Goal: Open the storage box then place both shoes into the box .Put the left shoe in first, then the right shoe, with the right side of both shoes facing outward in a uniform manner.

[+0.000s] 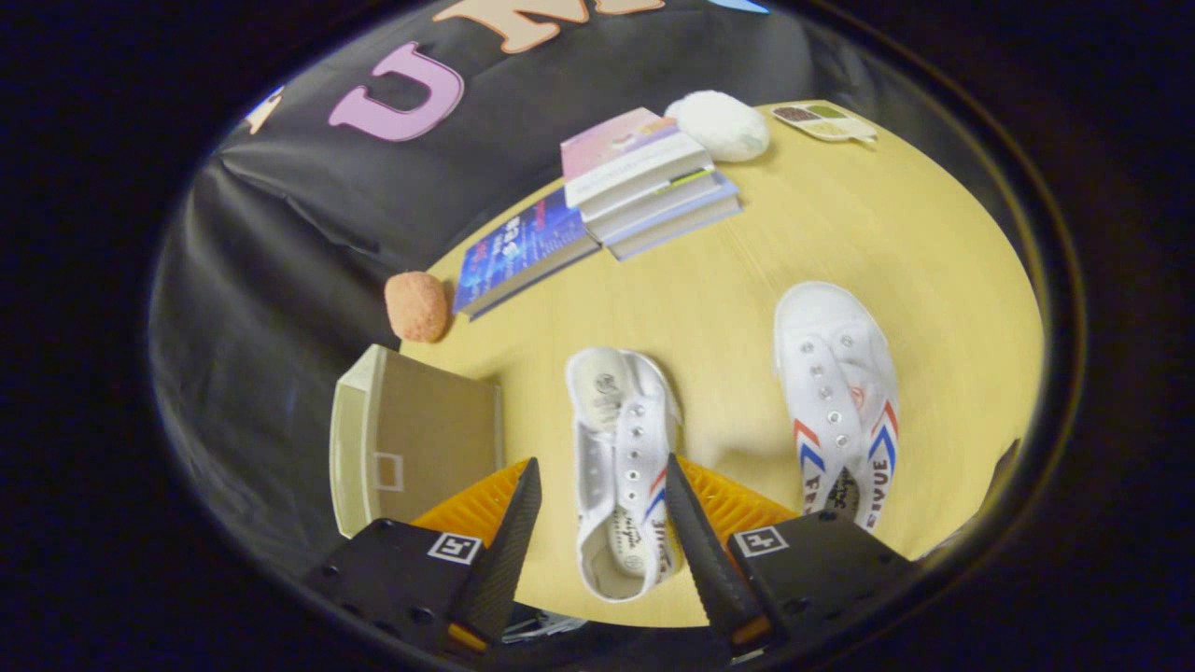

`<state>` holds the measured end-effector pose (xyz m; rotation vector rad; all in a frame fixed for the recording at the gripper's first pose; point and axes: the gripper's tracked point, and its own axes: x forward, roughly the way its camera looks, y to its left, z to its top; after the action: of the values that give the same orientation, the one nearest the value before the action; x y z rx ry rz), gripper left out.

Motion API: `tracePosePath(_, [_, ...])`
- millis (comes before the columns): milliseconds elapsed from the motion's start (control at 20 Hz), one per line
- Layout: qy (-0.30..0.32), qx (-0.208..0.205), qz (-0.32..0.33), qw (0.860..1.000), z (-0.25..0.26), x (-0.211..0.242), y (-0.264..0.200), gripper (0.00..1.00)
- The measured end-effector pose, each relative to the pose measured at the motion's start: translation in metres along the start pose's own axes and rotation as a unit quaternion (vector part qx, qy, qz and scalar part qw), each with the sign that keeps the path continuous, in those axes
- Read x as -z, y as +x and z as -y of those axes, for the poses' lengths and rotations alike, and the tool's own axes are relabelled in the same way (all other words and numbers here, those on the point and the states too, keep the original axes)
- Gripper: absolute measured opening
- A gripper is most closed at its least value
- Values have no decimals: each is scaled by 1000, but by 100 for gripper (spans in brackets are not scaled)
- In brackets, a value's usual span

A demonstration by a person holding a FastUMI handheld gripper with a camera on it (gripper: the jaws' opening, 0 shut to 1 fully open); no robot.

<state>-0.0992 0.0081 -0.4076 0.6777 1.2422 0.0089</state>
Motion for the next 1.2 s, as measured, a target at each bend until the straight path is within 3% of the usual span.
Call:
tracePosePath(550, [8,31,-70,997,30,42,45,80])
tracePosePath(900, [7,25,-94,995,16,50,61,30])
tracePosePath(950, [2,35,-92,995,23,55,62,32])
tracePosePath(1050, [0,33,-91,995,20,47,58,7])
tracePosePath(1200, [1,23,-89,996,17,48,55,3])
